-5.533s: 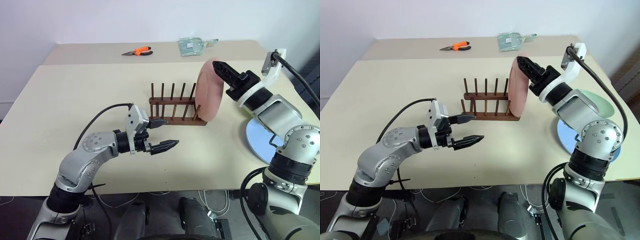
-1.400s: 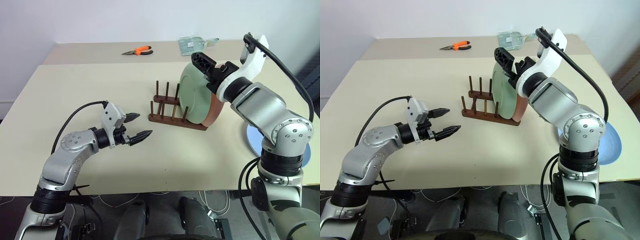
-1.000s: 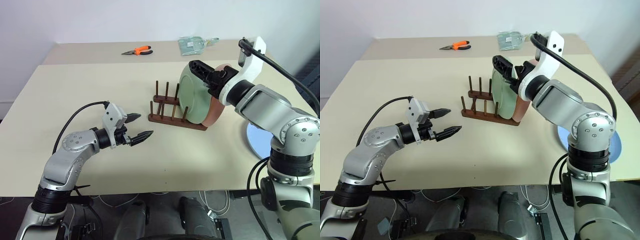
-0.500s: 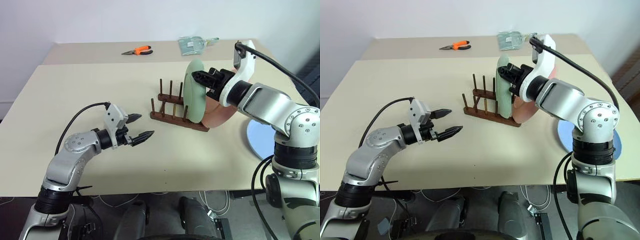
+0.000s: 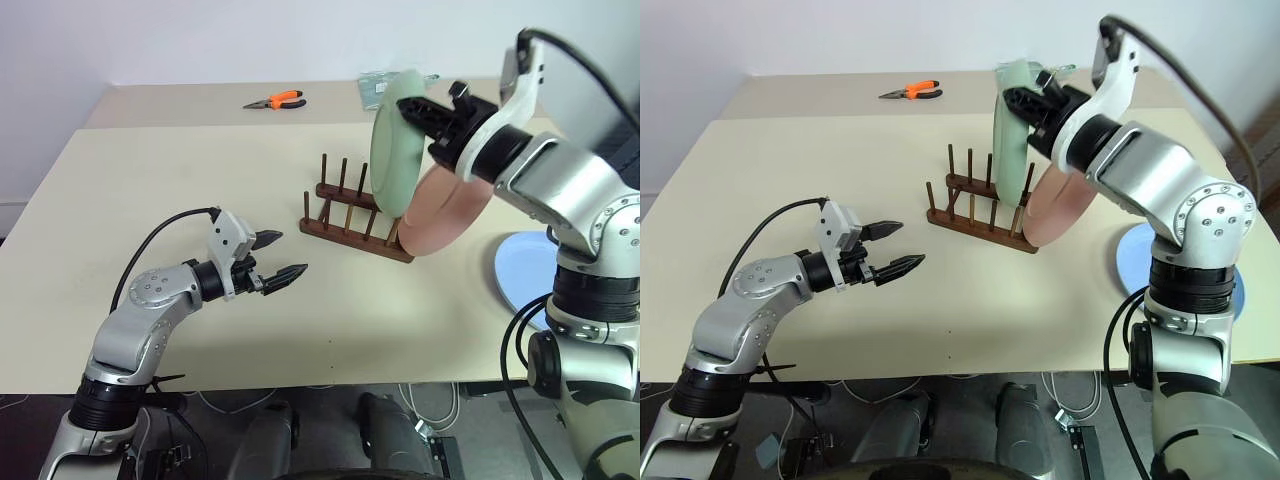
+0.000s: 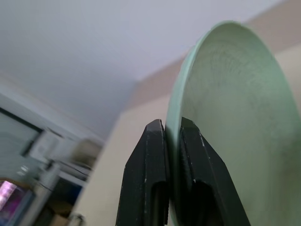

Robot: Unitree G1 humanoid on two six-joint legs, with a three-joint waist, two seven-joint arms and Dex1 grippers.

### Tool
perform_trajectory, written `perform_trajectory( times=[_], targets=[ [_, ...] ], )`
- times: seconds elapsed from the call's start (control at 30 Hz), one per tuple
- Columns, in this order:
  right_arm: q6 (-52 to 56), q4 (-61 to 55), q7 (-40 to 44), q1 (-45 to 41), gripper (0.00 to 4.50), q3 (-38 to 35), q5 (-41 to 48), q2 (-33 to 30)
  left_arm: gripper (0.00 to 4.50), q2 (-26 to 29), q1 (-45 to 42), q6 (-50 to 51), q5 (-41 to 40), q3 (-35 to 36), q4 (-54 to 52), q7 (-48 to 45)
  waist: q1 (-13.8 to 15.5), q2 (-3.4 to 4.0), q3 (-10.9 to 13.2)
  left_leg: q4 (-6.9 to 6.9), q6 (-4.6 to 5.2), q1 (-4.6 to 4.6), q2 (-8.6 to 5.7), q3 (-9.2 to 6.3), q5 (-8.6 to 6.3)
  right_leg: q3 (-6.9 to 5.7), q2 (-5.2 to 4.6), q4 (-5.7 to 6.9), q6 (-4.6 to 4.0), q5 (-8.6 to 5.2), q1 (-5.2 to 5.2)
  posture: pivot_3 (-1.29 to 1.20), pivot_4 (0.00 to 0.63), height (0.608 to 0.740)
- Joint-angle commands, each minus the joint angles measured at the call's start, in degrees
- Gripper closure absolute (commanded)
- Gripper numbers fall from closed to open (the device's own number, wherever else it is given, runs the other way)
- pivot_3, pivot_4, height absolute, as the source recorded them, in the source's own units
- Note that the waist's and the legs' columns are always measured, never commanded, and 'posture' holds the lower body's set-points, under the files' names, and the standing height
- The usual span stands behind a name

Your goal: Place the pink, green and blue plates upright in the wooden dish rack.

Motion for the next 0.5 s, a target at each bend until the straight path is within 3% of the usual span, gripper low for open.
perform_trajectory(
  times=[0.03, 0.2, 0.5],
  targets=[
    [-5.24, -0.85, -2.72, -2.48, 4.41, -3.38, 4.59, 2.48, 0.37, 0.26, -1.13, -1.34, 0.36, 0.02, -0.86, -0.54, -0.02, 0.00, 0.00, 0.00, 0.00, 0.01, 0.00, 0.00, 0.00, 0.00, 0.00, 0.00, 0.00, 0.00, 0.00, 0.00, 0.150, 0.740],
    [-10.97, -2.14, -8.77, -4.92, 4.41, -5.61, 5.23, 8.53, 0.37, 0.36, -1.24, -1.16, 0.44, 0.17, -0.85, -0.84, -0.13, 0.02, 0.00, -0.03, 0.00, 0.02, 0.00, 0.00, 0.00, 0.02, 0.00, 0.05, 0.00, 0.01, -0.06, 0.00, 0.150, 0.740],
    [-16.57, -6.58, -17.87, -4.09, 4.41, -4.08, 4.96, 12.35, 0.37, 0.33, -1.57, -0.86, 0.50, 0.14, -0.82, -1.42, -0.09, 0.02, 0.00, -0.08, 0.00, 0.00, 0.00, 0.00, 0.01, 0.04, 0.01, 0.11, 0.00, 0.01, -0.15, 0.00, 0.150, 0.740]
  ],
)
